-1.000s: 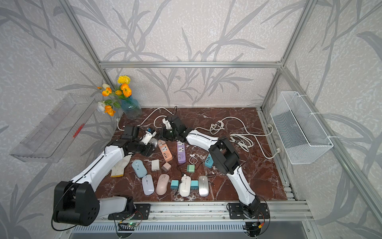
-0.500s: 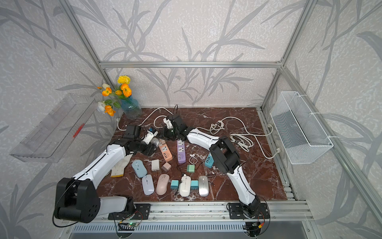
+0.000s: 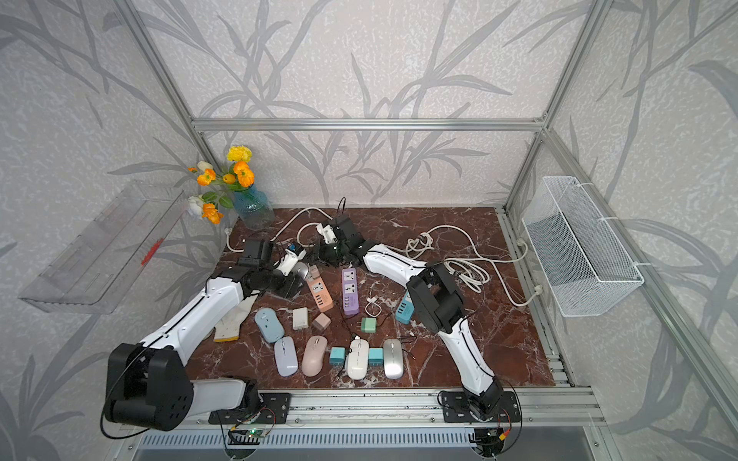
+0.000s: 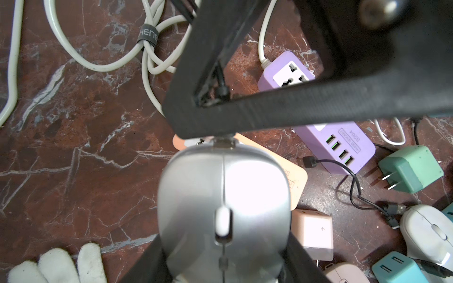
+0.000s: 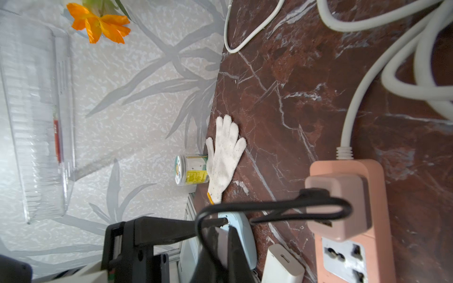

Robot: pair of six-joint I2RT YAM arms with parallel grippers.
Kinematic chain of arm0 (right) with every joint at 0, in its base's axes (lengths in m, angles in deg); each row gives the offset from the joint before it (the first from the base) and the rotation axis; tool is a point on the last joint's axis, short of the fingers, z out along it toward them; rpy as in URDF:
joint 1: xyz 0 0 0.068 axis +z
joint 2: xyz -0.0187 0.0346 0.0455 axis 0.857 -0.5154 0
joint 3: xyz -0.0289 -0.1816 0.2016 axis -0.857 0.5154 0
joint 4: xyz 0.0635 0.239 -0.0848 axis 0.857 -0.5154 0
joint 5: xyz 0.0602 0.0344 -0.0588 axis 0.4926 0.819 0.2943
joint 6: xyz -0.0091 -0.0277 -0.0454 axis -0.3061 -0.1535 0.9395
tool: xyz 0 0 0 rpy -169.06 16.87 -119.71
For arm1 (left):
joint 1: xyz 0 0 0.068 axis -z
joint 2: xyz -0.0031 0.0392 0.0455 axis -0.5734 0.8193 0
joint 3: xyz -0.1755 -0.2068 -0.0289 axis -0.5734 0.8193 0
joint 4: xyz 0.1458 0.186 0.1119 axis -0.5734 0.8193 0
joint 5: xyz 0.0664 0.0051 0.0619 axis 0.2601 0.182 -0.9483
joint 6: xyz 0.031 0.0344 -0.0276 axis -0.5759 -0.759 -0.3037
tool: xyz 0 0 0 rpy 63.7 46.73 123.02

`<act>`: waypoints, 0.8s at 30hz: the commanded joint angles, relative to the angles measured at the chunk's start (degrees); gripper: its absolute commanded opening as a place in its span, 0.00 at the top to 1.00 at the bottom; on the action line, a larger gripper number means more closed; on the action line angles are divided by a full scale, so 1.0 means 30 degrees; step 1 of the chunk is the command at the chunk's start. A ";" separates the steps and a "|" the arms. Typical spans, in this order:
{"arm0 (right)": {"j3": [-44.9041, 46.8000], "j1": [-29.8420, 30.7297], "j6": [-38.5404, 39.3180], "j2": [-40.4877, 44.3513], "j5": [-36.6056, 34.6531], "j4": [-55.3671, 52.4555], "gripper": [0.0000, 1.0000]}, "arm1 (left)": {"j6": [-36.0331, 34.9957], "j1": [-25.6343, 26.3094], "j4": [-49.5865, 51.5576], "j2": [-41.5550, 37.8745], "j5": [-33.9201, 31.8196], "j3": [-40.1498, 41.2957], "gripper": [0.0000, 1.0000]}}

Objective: Unplug the wireless mouse
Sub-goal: Remove the power cord from the mouse.

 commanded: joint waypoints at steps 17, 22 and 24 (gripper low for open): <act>-0.0805 -0.3095 -0.1760 0.0699 -0.2441 0.2563 1.00 | -0.0527 0.0532 0.5760 0.0556 0.0091 0.0430 1.00; -0.0908 -0.2767 -0.0654 0.0826 -0.1497 0.1828 1.00 | 0.0242 0.0459 0.5445 0.0273 -0.1123 -0.0014 1.00; -0.0683 -0.2273 0.0125 0.0930 -0.1271 0.1441 1.00 | 0.1388 0.0267 0.4436 -0.0354 -0.1634 0.0055 1.00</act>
